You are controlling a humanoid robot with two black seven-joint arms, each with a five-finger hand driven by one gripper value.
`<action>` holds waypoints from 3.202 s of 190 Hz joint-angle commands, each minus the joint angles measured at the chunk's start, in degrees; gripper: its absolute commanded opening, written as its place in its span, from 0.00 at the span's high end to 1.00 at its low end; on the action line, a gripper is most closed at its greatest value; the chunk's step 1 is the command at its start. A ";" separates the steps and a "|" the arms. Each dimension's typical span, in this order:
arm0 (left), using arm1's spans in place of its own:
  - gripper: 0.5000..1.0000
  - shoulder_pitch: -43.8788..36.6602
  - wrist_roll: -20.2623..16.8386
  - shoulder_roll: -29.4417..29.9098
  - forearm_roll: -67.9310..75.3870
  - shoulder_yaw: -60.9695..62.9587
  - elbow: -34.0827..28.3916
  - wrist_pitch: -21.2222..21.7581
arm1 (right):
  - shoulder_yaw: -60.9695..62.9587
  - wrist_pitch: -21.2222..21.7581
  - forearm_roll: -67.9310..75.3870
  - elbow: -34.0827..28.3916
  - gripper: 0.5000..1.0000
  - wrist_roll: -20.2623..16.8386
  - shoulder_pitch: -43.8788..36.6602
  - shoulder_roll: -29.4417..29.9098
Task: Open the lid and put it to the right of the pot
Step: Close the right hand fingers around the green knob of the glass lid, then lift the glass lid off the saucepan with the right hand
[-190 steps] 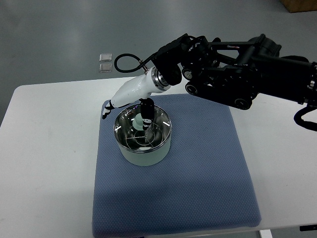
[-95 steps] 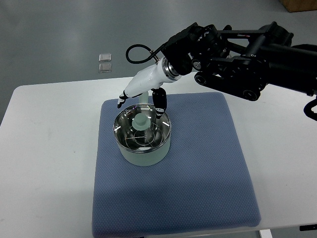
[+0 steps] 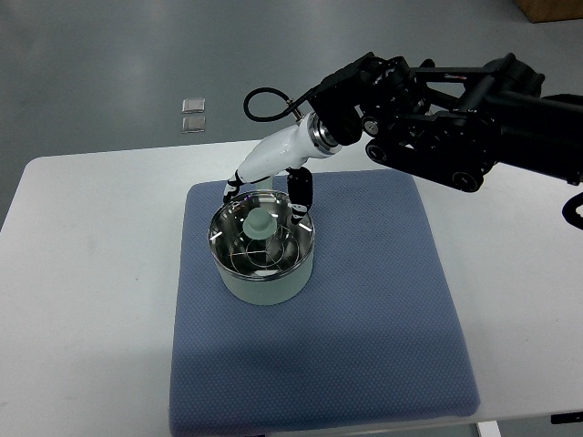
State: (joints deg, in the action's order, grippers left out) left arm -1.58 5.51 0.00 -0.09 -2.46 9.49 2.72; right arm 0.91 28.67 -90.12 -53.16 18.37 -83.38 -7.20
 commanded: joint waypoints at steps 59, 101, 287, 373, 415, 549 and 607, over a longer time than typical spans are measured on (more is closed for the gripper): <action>0.00 0.00 0.03 0.00 0.00 0.00 0.00 0.00 | 0.23 -0.19 -0.05 -0.01 0.41 0.09 0.41 0.17; 0.00 0.00 -0.06 0.00 0.00 0.00 0.00 0.00 | 0.23 0.16 -0.05 -0.01 0.55 0.09 0.41 0.17; 0.00 0.00 0.03 0.00 0.00 0.00 0.00 0.00 | 1.90 -0.28 1.09 -0.36 0.69 0.88 2.26 0.52; 0.00 0.00 0.03 0.00 0.00 0.00 0.00 0.00 | 2.61 -0.19 1.09 -0.27 0.86 0.88 3.14 0.61; 0.00 0.00 -0.06 0.00 0.00 0.00 0.00 0.00 | 2.69 -0.19 1.09 -0.27 1.00 1.32 3.31 0.35; 0.00 0.00 0.03 0.00 0.00 0.00 0.00 0.00 | 6.56 0.78 4.52 -0.10 1.00 1.67 2.52 -1.76; 0.00 0.00 -0.06 0.00 0.00 0.00 0.00 0.00 | 10.61 4.47 5.31 -0.27 1.00 3.43 1.47 -6.15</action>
State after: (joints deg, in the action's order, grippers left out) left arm -1.58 5.50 0.00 -0.09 -2.46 9.49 2.72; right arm 10.74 32.30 -85.17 -53.34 21.13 -81.78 -11.22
